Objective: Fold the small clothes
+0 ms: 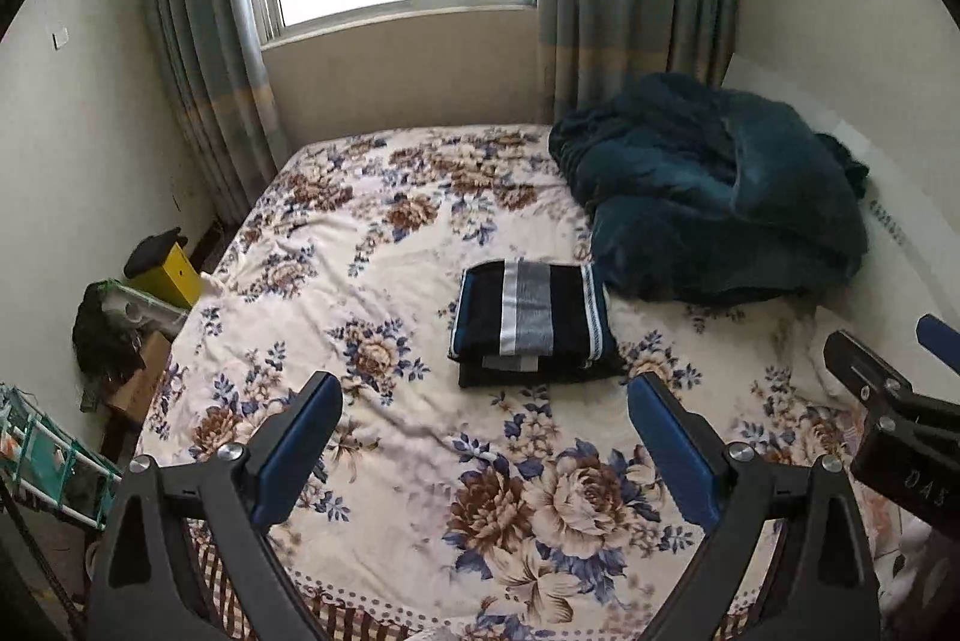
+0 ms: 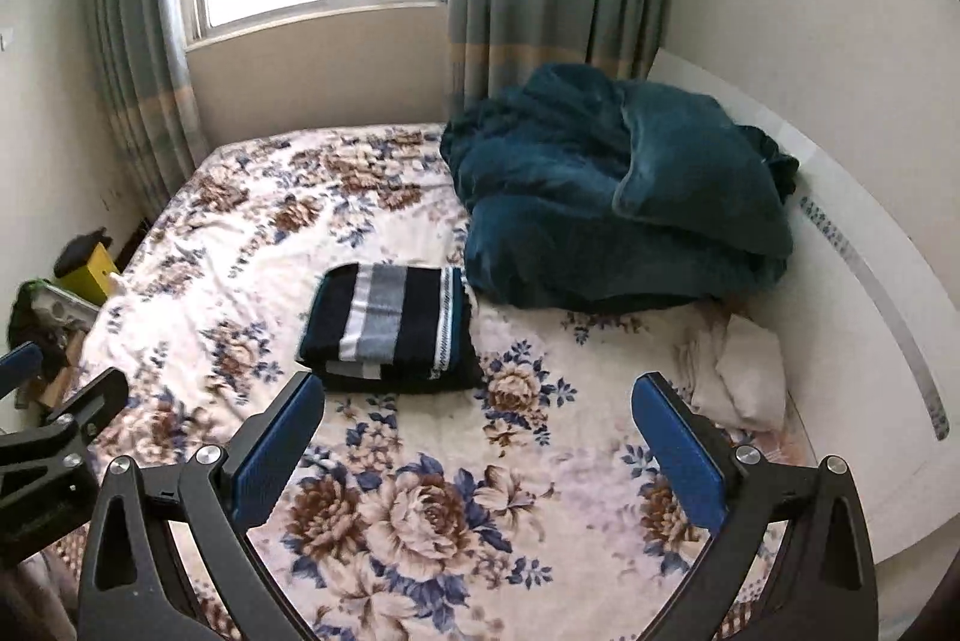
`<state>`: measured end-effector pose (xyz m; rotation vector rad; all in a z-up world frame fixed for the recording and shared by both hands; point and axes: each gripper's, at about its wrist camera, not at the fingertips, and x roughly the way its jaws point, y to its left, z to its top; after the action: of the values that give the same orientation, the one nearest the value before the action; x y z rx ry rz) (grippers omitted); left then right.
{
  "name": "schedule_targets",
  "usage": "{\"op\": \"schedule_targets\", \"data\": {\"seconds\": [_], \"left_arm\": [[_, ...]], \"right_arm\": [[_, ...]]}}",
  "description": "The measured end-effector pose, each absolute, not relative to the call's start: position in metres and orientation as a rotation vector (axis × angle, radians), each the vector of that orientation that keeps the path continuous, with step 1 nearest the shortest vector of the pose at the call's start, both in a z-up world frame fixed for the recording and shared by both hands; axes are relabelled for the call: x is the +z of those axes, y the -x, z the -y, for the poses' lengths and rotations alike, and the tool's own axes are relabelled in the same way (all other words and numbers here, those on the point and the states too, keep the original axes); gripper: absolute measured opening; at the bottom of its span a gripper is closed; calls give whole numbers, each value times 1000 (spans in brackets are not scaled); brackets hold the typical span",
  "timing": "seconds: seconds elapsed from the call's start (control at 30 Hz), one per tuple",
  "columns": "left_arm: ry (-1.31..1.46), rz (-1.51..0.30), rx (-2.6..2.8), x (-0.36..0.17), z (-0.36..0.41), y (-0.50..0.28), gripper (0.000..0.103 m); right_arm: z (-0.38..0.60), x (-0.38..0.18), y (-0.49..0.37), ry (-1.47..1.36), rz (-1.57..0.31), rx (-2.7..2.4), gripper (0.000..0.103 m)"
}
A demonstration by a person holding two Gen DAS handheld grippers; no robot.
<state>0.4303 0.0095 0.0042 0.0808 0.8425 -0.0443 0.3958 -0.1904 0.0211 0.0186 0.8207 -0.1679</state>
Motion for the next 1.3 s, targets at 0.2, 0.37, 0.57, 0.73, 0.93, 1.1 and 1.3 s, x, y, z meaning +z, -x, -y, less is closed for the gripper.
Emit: {"op": "schedule_targets", "data": {"seconds": [0.2, 0.37, 0.57, 0.73, 0.93, 1.1, 1.3], "left_arm": [[-61, -809, -51, 32, -15, -407, 98], [-60, -786, -52, 46, -18, -389, 98], [-60, -782, -53, 52, -20, -373, 98], [-63, -787, -44, 51, -21, -370, 102], [-49, -785, -28, 51, -23, -370, 103], [-47, -788, -25, 50, -24, -369, 103], [-48, -787, -25, 50, -24, -370, 103]], "right_arm": [[188, 75, -350, -34, -782, -157, 103], [184, 99, -323, -26, -776, -145, 103], [182, 113, -302, -23, -773, -141, 103], [181, 116, -295, -25, -778, -133, 103], [181, 120, -303, -19, -773, -112, 103], [181, 124, -311, -12, -767, -97, 103], [181, 125, -310, -16, -763, -96, 103]]}}
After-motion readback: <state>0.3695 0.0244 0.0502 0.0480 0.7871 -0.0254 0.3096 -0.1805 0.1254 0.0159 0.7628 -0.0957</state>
